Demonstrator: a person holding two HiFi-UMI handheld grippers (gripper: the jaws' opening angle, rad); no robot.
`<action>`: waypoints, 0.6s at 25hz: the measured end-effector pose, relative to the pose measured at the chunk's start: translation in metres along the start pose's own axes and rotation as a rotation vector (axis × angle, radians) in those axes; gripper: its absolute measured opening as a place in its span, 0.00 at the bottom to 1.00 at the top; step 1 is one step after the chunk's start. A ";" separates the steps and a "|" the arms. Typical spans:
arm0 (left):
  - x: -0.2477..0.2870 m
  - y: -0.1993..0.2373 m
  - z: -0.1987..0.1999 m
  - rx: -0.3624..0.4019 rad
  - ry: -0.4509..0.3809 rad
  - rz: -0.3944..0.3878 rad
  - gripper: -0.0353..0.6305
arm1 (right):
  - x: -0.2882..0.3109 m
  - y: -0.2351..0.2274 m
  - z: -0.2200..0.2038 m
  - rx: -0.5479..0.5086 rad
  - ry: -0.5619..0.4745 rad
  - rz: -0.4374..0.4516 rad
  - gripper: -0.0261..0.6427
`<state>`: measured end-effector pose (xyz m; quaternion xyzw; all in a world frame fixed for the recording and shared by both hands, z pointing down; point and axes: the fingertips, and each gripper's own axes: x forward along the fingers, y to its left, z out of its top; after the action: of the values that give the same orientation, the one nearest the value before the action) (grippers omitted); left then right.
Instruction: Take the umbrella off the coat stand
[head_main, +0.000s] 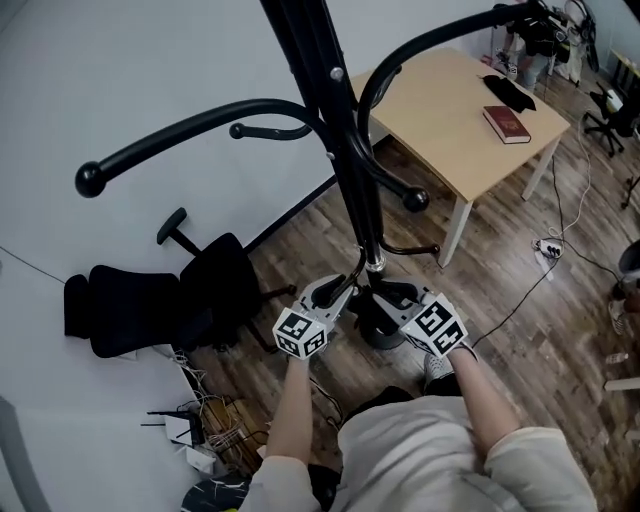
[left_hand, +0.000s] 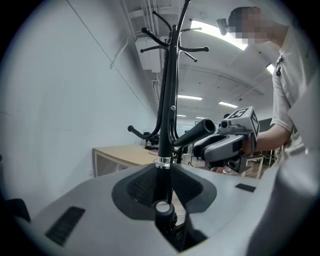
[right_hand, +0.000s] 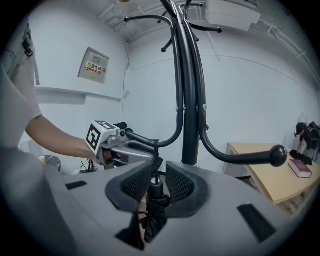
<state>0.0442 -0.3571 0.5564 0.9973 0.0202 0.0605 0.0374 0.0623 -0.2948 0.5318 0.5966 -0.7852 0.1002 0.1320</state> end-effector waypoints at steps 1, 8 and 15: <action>0.006 -0.004 0.002 0.005 -0.007 -0.019 0.21 | -0.003 -0.003 -0.003 0.000 0.010 -0.008 0.18; 0.011 0.001 0.007 0.044 -0.003 -0.075 0.20 | 0.011 -0.005 -0.006 0.011 0.011 -0.036 0.18; 0.015 0.000 0.008 0.155 0.040 -0.033 0.09 | 0.030 0.001 0.003 0.032 -0.014 -0.073 0.18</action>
<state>0.0595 -0.3570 0.5507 0.9953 0.0422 0.0781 -0.0394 0.0533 -0.3225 0.5388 0.6277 -0.7620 0.1039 0.1207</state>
